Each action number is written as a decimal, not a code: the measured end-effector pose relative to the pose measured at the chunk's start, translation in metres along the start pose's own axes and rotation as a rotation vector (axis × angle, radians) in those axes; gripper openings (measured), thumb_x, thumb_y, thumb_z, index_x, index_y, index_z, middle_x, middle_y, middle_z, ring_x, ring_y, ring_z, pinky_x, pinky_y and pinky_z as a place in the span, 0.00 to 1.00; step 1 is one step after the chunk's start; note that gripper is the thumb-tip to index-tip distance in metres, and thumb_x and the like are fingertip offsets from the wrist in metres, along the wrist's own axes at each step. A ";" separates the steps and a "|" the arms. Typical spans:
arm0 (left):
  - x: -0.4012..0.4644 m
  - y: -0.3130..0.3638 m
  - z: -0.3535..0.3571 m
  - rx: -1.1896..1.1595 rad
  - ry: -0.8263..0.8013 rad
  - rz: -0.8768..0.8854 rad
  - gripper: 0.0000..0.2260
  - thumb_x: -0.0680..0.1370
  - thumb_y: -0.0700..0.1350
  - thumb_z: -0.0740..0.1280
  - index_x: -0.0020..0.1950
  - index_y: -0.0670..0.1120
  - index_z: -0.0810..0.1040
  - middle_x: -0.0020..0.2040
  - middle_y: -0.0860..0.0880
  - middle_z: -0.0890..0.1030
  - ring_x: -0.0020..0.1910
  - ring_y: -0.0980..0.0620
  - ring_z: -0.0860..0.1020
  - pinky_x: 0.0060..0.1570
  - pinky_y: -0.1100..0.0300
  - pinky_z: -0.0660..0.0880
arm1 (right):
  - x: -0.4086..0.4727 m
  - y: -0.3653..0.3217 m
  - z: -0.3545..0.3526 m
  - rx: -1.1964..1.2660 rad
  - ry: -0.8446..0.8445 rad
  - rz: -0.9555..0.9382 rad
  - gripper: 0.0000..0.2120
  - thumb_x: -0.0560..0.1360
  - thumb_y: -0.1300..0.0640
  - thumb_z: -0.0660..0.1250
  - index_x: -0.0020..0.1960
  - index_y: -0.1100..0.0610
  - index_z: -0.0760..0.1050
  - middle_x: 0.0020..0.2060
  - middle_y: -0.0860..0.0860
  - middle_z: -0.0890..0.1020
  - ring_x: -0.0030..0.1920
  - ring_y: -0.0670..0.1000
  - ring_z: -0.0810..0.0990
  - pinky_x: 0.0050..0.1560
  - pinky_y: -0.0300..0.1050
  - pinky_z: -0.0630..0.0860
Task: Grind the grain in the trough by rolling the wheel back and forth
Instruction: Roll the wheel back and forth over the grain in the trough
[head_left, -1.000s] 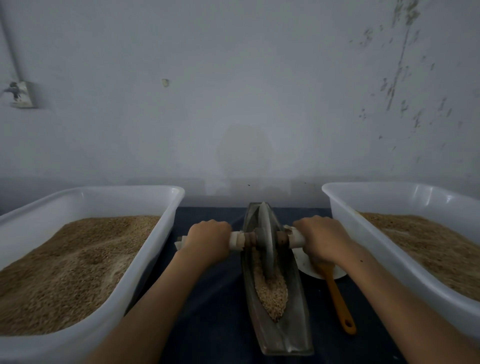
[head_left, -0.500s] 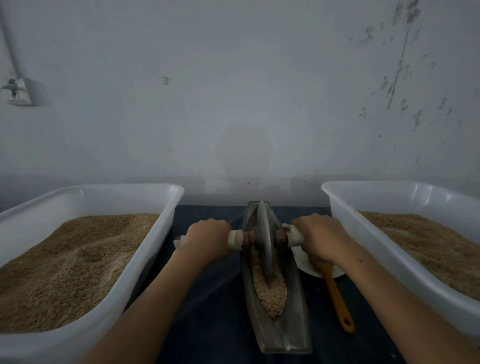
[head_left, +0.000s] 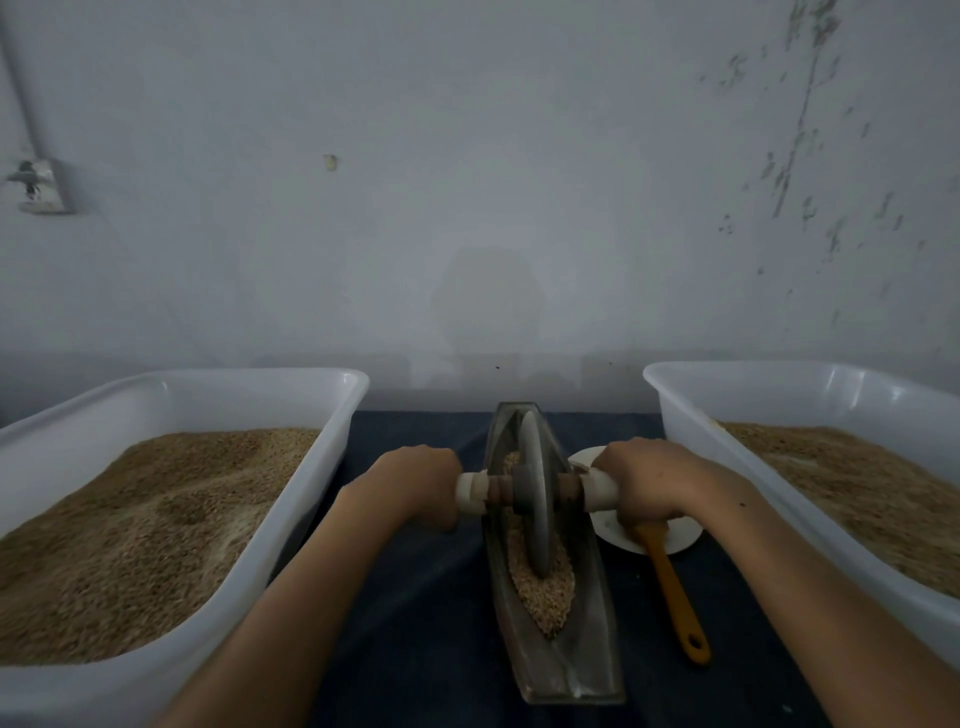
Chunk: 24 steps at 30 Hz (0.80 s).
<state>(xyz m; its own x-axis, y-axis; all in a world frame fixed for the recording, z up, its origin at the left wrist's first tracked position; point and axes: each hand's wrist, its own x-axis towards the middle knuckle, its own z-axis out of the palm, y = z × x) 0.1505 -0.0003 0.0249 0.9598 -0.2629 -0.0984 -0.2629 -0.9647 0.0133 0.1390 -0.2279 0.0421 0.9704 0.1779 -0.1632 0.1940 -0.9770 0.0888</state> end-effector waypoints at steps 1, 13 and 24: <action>0.000 0.000 0.001 0.006 0.018 -0.004 0.13 0.72 0.46 0.71 0.55 0.47 0.75 0.41 0.52 0.74 0.43 0.52 0.75 0.47 0.58 0.73 | 0.000 0.000 0.000 0.000 0.012 0.000 0.12 0.73 0.57 0.69 0.56 0.52 0.75 0.38 0.47 0.75 0.40 0.47 0.76 0.39 0.39 0.72; 0.005 0.000 0.011 0.090 0.263 -0.050 0.09 0.75 0.46 0.67 0.54 0.48 0.74 0.51 0.49 0.79 0.49 0.49 0.78 0.44 0.58 0.69 | 0.003 -0.006 0.013 -0.043 0.338 0.011 0.09 0.76 0.61 0.63 0.54 0.50 0.73 0.51 0.50 0.80 0.51 0.52 0.78 0.51 0.45 0.74; 0.002 -0.003 0.004 -0.025 0.009 -0.034 0.11 0.72 0.46 0.71 0.53 0.48 0.75 0.46 0.50 0.77 0.47 0.50 0.77 0.50 0.56 0.75 | -0.003 -0.007 -0.002 -0.069 0.092 0.006 0.17 0.75 0.59 0.66 0.63 0.52 0.74 0.52 0.52 0.80 0.49 0.50 0.78 0.46 0.42 0.70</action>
<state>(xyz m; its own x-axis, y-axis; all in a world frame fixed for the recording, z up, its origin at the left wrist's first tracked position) 0.1528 0.0020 0.0205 0.9691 -0.2297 -0.0904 -0.2273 -0.9732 0.0354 0.1355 -0.2215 0.0439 0.9800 0.1856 -0.0718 0.1949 -0.9680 0.1578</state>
